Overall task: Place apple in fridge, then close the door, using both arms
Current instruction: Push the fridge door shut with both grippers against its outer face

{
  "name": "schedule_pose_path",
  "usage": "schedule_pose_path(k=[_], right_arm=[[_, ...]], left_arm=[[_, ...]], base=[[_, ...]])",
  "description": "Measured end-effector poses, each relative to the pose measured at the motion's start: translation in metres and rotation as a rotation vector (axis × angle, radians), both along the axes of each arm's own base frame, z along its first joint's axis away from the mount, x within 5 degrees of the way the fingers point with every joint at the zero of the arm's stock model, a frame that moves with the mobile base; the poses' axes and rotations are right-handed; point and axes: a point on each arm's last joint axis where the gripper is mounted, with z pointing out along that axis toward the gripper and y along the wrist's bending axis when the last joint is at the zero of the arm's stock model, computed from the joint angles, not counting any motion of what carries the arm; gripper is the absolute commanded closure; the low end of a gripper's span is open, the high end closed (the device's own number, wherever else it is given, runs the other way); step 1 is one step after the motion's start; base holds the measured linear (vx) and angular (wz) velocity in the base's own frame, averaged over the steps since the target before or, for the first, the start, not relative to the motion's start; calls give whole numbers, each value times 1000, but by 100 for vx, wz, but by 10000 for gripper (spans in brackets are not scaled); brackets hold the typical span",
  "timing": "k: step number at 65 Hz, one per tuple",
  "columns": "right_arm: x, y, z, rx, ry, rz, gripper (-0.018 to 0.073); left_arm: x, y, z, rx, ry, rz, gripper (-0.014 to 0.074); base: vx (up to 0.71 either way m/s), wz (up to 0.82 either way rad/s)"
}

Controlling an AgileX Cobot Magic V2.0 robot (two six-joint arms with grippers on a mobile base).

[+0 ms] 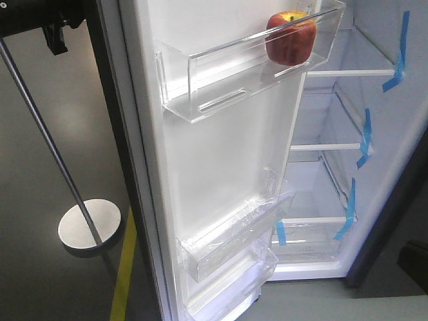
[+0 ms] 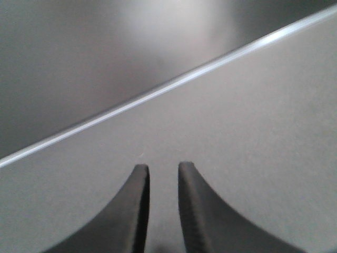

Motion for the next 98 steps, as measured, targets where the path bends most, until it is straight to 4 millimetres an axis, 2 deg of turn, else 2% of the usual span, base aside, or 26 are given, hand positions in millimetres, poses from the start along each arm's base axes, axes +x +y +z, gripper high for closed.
schedule_pose_path(k=[25, 42, 52, 62, 78, 89, 98], right_arm=[[0, 0, 0, 0, 0, 0, 564], [1, -1, 2, 13, -14, -12, 564], [2, -1, 6, 57, -42, -32, 564], [5, -4, 11, 99, -79, -68, 564], [11, -8, 16, 134, -122, -131, 564], [24, -12, 15, 142, -105, -175, 561], [38, -16, 15, 134, -98, -222, 559]], left_arm=[[-21, -40, 1, 7, -36, -257, 442], [-42, -90, 2, 31, -89, -409, 442], [-55, -104, 2, 65, -177, -513, 442], [-49, -90, 2, 84, -208, -474, 442], [-29, -45, 2, 105, -209, -328, 442], [-20, -14, 2, 114, -203, -239, 442], [-17, 0, 2, 118, -201, -201, 442]], base=[[0, 0], [0, 0], [0, 0], [0, 0], [0, 0], [0, 0], [0, 0]])
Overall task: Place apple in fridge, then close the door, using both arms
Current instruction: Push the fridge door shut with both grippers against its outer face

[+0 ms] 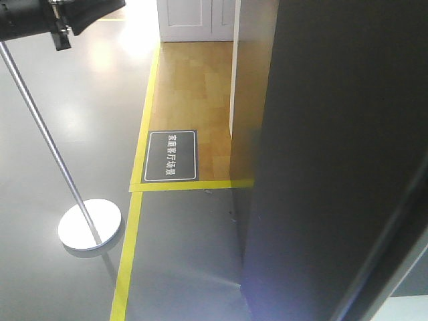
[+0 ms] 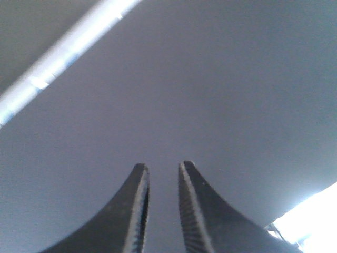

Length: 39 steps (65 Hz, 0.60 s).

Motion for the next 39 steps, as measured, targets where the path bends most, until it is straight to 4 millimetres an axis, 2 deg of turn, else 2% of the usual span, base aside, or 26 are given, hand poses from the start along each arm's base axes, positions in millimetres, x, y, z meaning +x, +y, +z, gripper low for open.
schedule_pose_path(k=[7, 18, 28, 39], right_arm=[[13, -4, 6, -16, -9, -43, 558], [39, -14, 29, -30, -77, -160, 555], [69, -23, 50, -34, -123, -259, 555], [106, -28, 63, -32, -121, -320, 555]], left_arm=[[1, 5, 0, 0, 0, 13, 442], [1, 5, 0, 0, 0, 13, 442], [1, 5, 0, 0, 0, 13, 442], [2, 5, 0, 0, 1, 26, 442]], base=[[0, 0], [0, 0], [0, 0], [0, 0]])
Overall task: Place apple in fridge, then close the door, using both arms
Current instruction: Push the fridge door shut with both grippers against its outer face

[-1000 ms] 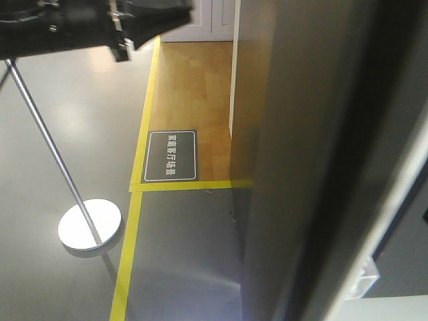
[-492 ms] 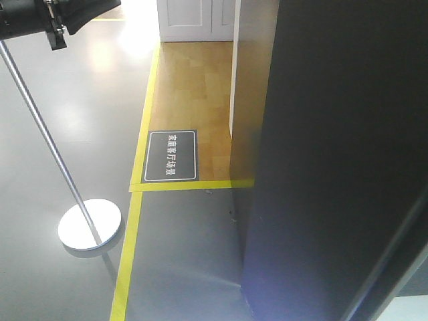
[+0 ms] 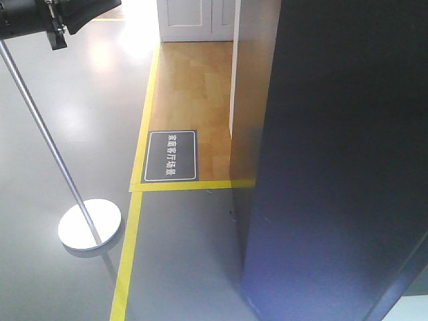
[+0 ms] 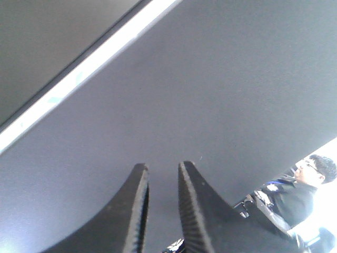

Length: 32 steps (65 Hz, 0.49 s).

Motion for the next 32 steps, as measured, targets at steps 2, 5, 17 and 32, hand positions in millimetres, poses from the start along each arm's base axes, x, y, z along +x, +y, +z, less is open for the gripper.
schedule_pose_path(k=[2, 5, 17, 32], right_arm=[[7, -2, 1, 4, -3, -20, 555], [16, -4, 1, 9, -1, -40, 555], [47, -10, 3, 19, -1, -107, 555], [75, -12, 3, 18, 11, -134, 555]], left_arm=[[1, 0, 0, 0, 1, 7, 442], [2, 1, 0, 1, 2, 20, 442], [7, 4, -3, 37, 9, 94, 442], [15, 11, -14, 182, 10, 207, 442]], base=[[0, 0], [0, 0], [0, 0], [0, 0]])
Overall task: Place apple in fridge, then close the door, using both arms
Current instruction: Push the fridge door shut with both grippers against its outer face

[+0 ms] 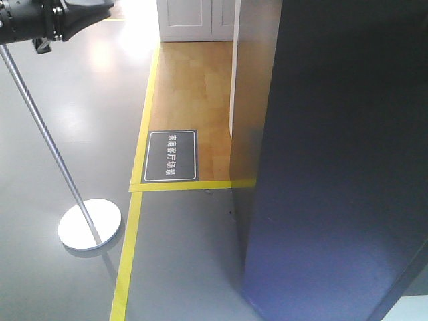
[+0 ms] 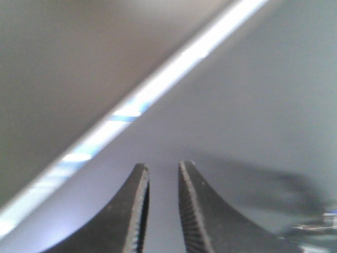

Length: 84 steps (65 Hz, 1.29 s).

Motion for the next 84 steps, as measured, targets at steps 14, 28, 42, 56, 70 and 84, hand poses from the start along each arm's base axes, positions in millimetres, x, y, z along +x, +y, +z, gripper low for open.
schedule_pose_path(k=[14, 28, 42, 56, 70, 84], right_arm=[[33, -3, -12, -1, 37, -38, 555], [66, -5, -19, -1, 55, -55, 555], [103, -4, -23, -7, 70, -43, 555], [134, -3, -29, -21, 77, -37, 555], [145, 2, -18, -9, 62, 11, 554], [147, 4, -13, -10, 55, 31, 552]], left_arm=[[6, 7, -8, 132, -9, 95, 442], [13, 16, -11, 205, -29, 204, 442], [17, 23, -11, 241, -48, 290, 442], [19, 26, -10, 247, -56, 325, 442], [21, 29, -9, 248, -64, 367, 442], [23, 33, -9, 281, -77, 406, 442]], base=[[0, 0], [0, 0], [0, 0], [0, 0], [0, 0], [0, 0]])
